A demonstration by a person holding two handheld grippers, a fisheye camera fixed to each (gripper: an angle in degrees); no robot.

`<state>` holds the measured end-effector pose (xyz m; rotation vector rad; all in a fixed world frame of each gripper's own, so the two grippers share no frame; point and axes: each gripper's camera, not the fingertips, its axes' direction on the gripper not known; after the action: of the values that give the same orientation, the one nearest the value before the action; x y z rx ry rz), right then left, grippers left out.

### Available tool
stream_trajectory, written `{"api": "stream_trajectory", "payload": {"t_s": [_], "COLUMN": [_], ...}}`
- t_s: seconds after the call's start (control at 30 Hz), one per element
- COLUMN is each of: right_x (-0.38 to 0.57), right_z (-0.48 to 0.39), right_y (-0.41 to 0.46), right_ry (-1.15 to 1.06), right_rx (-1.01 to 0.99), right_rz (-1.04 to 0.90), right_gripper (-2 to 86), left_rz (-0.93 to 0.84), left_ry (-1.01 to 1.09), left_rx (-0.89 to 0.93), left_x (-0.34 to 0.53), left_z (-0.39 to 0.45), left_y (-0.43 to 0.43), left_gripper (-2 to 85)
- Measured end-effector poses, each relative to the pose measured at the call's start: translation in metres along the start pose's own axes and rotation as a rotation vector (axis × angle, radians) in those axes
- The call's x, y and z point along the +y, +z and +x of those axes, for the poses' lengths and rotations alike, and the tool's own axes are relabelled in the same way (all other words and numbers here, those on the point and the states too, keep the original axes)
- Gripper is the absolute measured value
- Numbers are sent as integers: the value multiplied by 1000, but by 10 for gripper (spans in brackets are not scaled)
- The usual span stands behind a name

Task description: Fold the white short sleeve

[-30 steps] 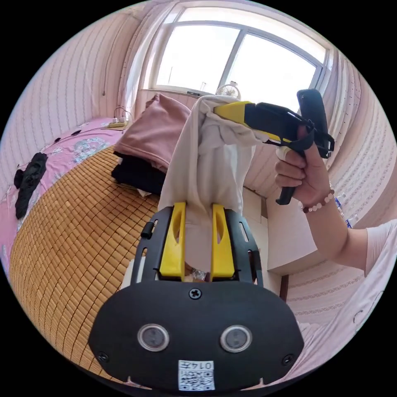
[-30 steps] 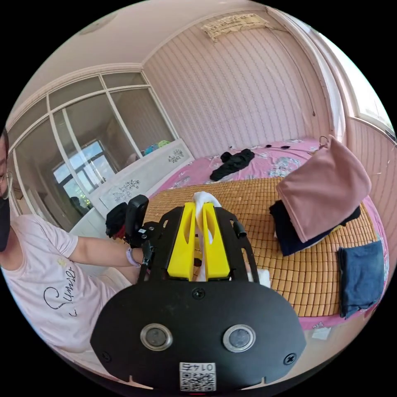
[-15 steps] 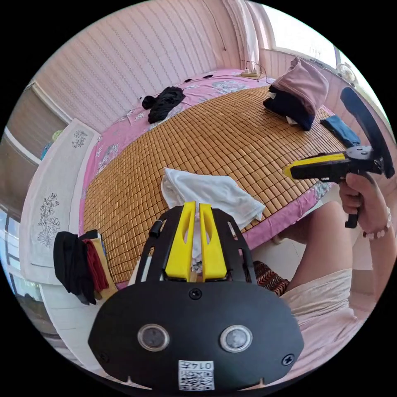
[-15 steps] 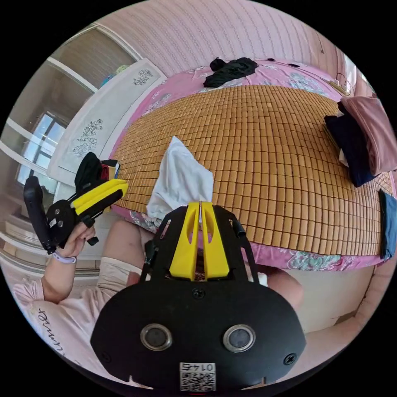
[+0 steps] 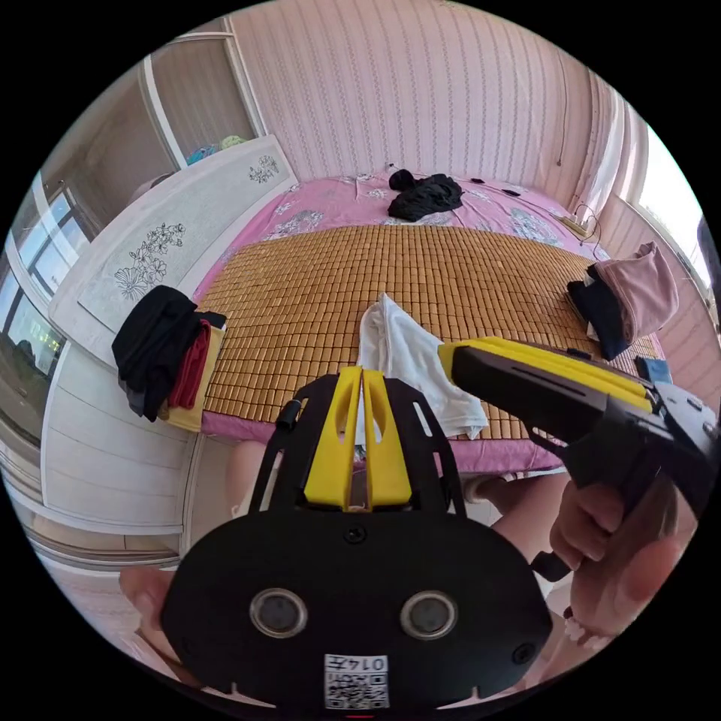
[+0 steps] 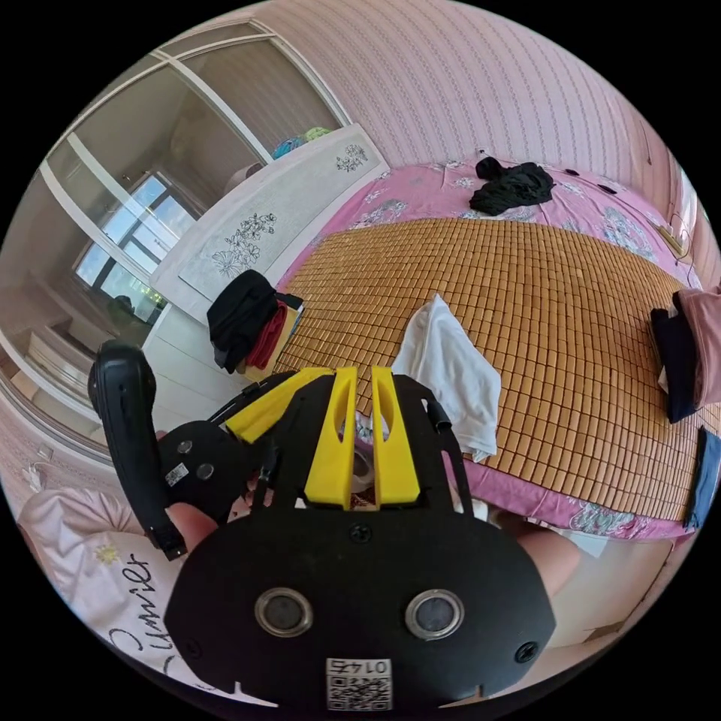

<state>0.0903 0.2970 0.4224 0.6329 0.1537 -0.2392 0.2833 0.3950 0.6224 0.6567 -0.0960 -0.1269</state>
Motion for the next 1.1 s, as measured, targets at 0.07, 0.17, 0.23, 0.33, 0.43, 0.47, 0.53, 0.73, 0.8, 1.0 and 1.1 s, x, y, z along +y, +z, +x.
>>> {"api": "stream_trajectory", "payload": {"t_s": [0.07,0.17,0.23,0.33,0.43,0.47,0.53,0.73,0.8,1.0,1.1], "right_x": [-8,-18,-22,-28,-35,-38,-43,-55,-62,-73,-74], "right_z": [-18,-45,-58,-75,-86,-90,-94,-102,-100,-56,-23], "right_y": [10,28,37,47,56,61,70,103,122,157,177], "right_ry": [-41,-101,-134,-170,-198,-213,-221,-251,-228,-144,-80], "right_rx": [11,29,17,2,-13,-3,20,92,103,227,200], "right_rz": [-5,-18,-24,-5,6,4,-9,-46,-100,-103,-138], "right_gripper": [21,22,22,24,25,24,24,24,25,15,3], "left_rz": [32,103,96,61,32,27,21,8,-29,-61,-118], "left_ry": [2,4,8,-29,-49,-51,-62,-48,-26,-30,-111], "left_rx": [-13,178,337,377,390,391,370,217,250,100,92], "left_x": [4,13,17,16,16,16,15,16,16,-4,-21], "left_z": [-11,-37,-55,-73,-87,-90,-100,-119,-123,-142,-165], "left_y": [-4,-10,-12,-13,-12,-12,-10,-2,4,25,38], "left_gripper": [-8,-9,-9,-9,-9,-9,-9,-9,-8,-8,-8]}}
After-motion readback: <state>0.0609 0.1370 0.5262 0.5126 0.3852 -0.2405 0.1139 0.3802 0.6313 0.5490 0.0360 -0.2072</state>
